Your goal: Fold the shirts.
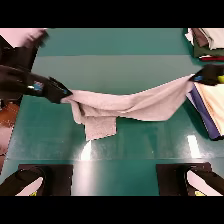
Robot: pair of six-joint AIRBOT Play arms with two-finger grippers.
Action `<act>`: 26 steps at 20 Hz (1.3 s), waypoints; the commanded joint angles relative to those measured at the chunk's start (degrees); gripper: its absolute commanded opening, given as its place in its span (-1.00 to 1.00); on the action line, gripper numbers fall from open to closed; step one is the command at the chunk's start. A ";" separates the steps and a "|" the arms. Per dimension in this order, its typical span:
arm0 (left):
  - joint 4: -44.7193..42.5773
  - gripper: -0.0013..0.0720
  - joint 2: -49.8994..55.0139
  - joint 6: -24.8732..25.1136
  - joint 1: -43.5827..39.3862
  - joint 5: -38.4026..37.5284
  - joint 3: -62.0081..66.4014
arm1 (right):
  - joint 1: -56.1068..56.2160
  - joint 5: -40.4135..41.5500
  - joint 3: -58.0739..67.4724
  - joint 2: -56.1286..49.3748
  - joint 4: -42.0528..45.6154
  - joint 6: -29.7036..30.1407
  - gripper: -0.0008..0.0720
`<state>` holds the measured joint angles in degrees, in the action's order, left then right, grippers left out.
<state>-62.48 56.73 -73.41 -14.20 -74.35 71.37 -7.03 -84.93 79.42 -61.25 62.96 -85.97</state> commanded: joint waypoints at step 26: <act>19.80 0.49 15.47 10.27 5.60 25.31 -27.21 | -5.92 15.26 -25.11 8.50 -0.44 2.43 0.40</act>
<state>-43.05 71.48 -61.84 -6.39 -52.31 45.15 -12.93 -70.04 55.68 -54.26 62.57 -83.42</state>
